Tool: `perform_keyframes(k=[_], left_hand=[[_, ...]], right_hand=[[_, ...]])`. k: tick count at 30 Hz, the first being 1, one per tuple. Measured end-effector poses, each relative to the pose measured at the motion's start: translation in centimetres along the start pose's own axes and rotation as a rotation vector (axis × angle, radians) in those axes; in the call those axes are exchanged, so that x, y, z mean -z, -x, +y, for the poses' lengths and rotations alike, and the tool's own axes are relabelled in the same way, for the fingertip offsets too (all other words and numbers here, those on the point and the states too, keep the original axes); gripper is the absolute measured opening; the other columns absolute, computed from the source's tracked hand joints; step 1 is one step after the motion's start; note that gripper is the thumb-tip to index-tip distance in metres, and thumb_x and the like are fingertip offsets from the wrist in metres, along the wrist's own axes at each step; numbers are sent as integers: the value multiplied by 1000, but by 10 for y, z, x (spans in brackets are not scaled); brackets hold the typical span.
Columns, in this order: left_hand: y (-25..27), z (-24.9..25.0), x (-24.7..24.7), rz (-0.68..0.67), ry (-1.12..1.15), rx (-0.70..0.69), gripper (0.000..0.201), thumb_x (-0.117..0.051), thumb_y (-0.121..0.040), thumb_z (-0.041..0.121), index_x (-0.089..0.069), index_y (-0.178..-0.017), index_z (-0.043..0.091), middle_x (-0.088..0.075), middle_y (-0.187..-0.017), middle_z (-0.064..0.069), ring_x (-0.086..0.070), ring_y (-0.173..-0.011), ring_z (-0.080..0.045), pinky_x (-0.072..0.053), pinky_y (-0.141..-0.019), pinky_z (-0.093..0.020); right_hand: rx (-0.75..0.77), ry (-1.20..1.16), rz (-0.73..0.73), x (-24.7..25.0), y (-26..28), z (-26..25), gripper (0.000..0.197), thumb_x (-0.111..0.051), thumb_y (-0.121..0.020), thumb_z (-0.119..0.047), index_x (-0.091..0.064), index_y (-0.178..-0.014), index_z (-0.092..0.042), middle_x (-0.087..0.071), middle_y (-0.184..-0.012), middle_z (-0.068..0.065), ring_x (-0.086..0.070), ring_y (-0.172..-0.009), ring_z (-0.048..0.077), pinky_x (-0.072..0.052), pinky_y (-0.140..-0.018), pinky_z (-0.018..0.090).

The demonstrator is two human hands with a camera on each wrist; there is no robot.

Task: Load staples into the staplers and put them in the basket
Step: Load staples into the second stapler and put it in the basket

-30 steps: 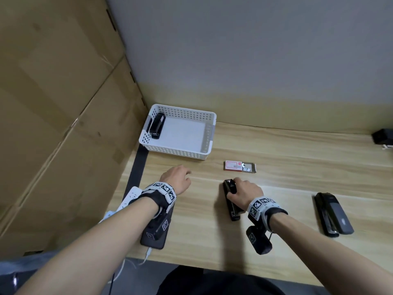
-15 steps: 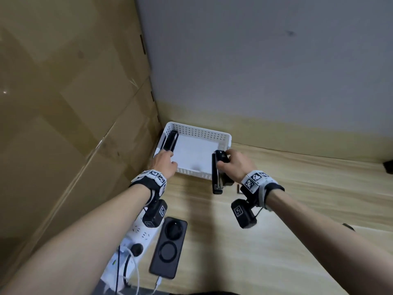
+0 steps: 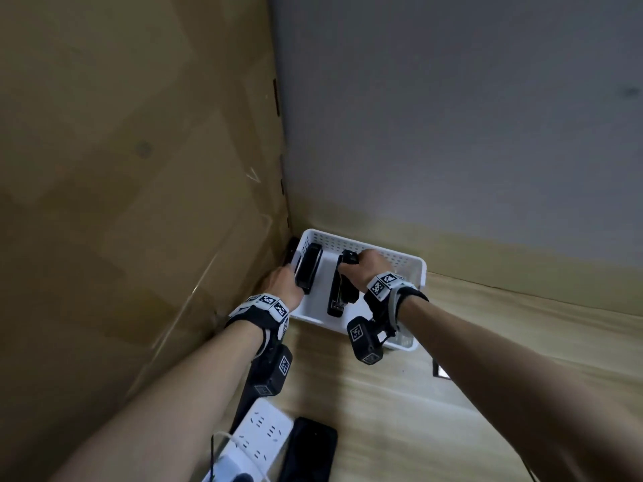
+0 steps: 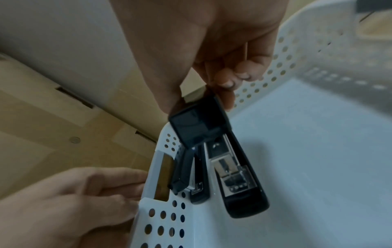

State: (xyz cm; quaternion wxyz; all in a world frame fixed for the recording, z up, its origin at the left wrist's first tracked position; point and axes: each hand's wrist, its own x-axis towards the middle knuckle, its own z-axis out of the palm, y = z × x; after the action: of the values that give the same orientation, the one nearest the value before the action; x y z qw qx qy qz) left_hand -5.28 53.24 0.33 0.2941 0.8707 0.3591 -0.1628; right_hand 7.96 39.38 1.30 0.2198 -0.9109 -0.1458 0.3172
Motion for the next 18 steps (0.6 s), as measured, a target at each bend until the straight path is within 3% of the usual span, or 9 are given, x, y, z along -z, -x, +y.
perform_keyframes(k=[5, 11, 15, 18], left_hand=[[-13, 6, 4, -34, -59, 33, 24, -50, -90, 3, -54, -114, 5, -60, -113, -16, -60, -99, -35, -48, -73, -36], [-23, 9, 9, -66, -100, 32, 24, -54, -90, 5, -54, -114, 3, -59, -115, -18, -60, -102, -35, -51, -83, -38], [-26, 8, 11, -75, -97, 42, 29, -57, -89, 5, -54, -118, 3, -60, -117, -17, -60, -104, -34, -53, -85, -38], [-27, 6, 10, -73, -99, 48, 28, -58, -90, 7, -54, -117, 4, -58, -117, -16, -59, -106, -33, -51, -85, -39]], right_hand=[[-6, 36, 4, -19, -27, -11, 33, -63, -76, -44, -67, -73, -12, -64, -66, 3, -58, -55, 18, -40, -48, 22], [-3, 102, -13, -29, -39, -21, 33, -62, -76, -48, -61, -71, -15, -64, -68, 4, -61, -61, 22, -47, -53, 26], [-5, 106, -53, -35, -38, -25, 40, -60, -80, -52, -56, -93, -15, -61, -78, 2, -59, -68, 23, -46, -60, 28], [-17, 60, -101, -40, -38, -21, 54, -52, -79, -65, -57, -97, -14, -69, -76, 4, -68, -66, 26, -59, -68, 38]])
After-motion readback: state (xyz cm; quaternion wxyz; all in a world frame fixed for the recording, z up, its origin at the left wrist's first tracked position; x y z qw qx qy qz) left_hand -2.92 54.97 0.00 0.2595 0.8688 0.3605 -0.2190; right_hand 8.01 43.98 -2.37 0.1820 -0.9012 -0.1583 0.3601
